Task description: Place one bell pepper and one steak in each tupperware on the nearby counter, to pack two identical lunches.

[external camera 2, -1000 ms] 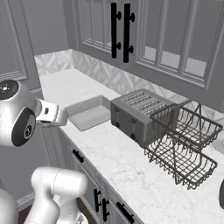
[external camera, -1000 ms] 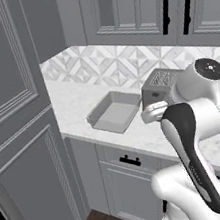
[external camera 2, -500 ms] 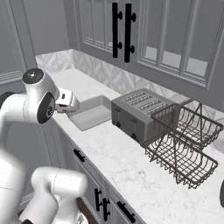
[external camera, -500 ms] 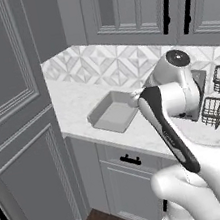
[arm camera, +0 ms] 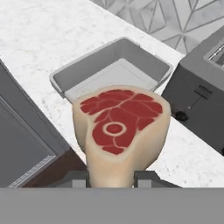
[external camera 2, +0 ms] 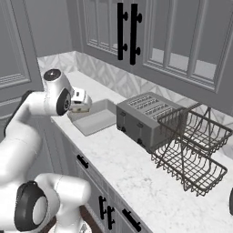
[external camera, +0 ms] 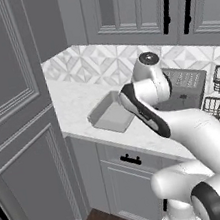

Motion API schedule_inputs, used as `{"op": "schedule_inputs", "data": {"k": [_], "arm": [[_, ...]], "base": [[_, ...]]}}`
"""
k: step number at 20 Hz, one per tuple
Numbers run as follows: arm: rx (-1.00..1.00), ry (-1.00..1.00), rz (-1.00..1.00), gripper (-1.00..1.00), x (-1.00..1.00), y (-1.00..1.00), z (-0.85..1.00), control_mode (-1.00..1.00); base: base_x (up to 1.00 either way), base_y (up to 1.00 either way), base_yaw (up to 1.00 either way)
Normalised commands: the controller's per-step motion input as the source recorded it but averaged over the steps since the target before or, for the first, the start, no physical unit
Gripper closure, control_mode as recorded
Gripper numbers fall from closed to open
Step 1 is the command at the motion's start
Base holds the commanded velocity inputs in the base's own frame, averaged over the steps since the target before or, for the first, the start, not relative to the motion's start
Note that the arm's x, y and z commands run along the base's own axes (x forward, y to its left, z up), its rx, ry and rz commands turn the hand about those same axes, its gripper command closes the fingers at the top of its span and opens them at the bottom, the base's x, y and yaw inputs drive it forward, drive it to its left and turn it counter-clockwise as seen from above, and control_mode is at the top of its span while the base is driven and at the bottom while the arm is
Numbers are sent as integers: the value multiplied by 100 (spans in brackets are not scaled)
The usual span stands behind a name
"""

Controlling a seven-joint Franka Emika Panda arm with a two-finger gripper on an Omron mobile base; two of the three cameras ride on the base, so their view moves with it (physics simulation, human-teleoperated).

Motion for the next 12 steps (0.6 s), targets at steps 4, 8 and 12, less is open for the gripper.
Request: {"op": "schedule_inputs", "data": {"k": [4,8,12], "arm": [[0,21,2,100,100,2,-77,-100],[0,11,10,100,71,0,-65,-100],[-1,0,11,100,28,0,-15,-100]], "base": [[0,0,0],[0,0,0],[0,0,0]]}}
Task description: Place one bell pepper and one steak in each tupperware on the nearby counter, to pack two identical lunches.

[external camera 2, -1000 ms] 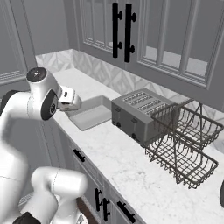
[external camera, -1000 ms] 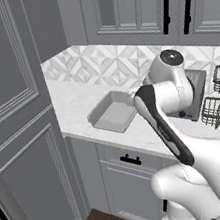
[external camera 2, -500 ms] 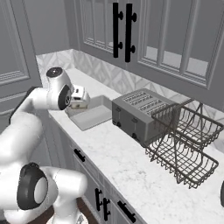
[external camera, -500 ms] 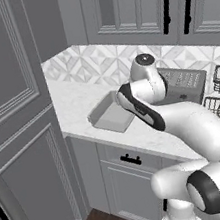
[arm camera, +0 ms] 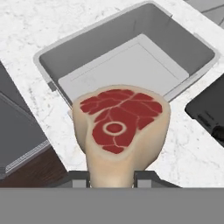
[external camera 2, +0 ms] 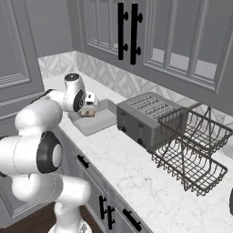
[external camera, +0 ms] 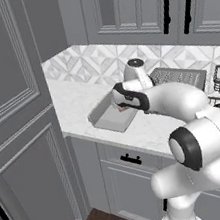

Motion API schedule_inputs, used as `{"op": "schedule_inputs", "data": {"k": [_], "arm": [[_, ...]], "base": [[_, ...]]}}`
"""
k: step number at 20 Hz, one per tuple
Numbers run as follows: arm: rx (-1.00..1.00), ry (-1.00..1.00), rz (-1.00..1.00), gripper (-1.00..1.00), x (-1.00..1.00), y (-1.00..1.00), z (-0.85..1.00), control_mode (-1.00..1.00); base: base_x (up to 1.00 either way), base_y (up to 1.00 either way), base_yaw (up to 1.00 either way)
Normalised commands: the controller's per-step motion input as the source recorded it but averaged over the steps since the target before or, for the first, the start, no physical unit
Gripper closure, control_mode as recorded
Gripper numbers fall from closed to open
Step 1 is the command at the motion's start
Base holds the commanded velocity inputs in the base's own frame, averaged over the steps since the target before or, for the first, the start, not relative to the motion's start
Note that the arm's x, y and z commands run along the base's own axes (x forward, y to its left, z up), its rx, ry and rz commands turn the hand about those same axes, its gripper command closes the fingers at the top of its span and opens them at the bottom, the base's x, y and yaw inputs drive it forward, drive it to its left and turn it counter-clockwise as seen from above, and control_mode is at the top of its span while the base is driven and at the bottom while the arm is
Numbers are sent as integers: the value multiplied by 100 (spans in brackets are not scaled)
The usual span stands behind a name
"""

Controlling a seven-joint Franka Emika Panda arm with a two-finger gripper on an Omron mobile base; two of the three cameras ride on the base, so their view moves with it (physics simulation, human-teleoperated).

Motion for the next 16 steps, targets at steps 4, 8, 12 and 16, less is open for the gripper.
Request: {"op": "schedule_inputs", "data": {"k": [4,8,12,16], "arm": [[-1,0,10,100,69,0,-14,-100],[-5,0,1,100,71,4,-24,-100],[-8,0,-3,100,44,0,-27,-100],[-3,0,-6,100,30,1,-33,-100]], "base": [[0,0,0],[0,0,0],[0,0,0],[0,0,0]]}}
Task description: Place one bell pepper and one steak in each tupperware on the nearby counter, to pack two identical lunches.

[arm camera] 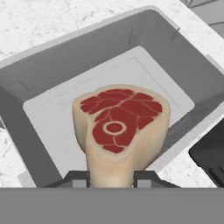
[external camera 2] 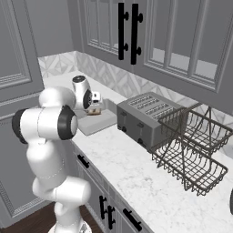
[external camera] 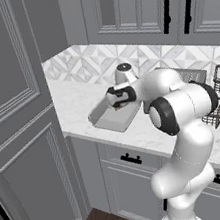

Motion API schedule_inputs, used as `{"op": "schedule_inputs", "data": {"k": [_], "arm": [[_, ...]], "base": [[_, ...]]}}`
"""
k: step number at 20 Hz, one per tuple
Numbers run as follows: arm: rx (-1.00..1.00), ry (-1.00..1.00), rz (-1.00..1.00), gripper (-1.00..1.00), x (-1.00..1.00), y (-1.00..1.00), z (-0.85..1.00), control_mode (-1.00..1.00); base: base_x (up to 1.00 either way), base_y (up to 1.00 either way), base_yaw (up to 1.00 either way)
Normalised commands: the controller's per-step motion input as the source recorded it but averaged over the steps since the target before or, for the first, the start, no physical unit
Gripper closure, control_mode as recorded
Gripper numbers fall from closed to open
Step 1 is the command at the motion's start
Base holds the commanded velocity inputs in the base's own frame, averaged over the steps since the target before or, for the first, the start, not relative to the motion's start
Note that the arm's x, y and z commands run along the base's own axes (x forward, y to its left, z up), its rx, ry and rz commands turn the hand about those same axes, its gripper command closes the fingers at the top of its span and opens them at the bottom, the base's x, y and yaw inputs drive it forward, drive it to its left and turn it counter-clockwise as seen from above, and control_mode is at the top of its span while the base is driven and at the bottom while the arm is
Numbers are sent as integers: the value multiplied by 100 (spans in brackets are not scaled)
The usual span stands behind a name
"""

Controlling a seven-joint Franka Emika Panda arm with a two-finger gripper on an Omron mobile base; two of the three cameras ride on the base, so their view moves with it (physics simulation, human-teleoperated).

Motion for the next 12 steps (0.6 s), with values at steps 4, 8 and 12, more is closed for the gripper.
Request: {"op": "schedule_inputs", "data": {"k": [4,8,12], "arm": [[0,0,-5,100,19,0,-52,-100],[-1,0,-3,100,9,0,-42,-100],[-2,0,-1,100,24,0,-14,-100]], "base": [[0,0,0],[0,0,0],[0,0,0]]}}
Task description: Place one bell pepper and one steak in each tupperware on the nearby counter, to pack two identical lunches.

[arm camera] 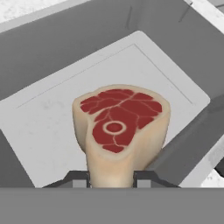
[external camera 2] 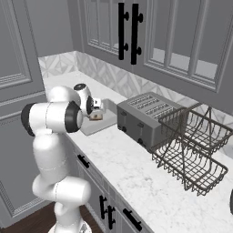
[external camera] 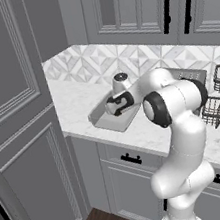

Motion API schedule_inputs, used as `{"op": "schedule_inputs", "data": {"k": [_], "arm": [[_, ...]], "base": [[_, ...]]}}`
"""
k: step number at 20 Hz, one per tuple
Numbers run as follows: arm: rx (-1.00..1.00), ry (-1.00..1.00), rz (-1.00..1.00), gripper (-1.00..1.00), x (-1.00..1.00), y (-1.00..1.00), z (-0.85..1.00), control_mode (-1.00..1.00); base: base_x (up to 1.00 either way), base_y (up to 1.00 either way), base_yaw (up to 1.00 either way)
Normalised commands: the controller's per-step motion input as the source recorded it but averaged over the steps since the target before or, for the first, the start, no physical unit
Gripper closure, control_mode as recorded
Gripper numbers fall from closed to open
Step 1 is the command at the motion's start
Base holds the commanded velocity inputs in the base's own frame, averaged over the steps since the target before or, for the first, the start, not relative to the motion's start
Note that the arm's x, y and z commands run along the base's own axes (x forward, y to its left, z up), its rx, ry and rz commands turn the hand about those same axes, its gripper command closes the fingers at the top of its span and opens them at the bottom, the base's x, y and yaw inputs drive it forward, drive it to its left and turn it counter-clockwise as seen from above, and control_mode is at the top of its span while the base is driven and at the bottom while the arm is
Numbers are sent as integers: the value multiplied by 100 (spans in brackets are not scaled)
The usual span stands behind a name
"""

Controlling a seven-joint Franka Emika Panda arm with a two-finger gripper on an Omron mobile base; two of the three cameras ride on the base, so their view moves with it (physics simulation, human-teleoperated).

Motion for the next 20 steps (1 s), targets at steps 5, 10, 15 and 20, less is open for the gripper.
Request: {"op": "schedule_inputs", "data": {"k": [5,10,15,20], "arm": [[-2,-2,0,100,70,1,-4,-100],[0,0,0,100,47,0,0,-100],[0,1,0,100,6,0,0,-100],[0,1,0,-100,0,0,0,-100]], "base": [[0,0,0],[0,0,0],[0,0,0],[0,0,0]]}}
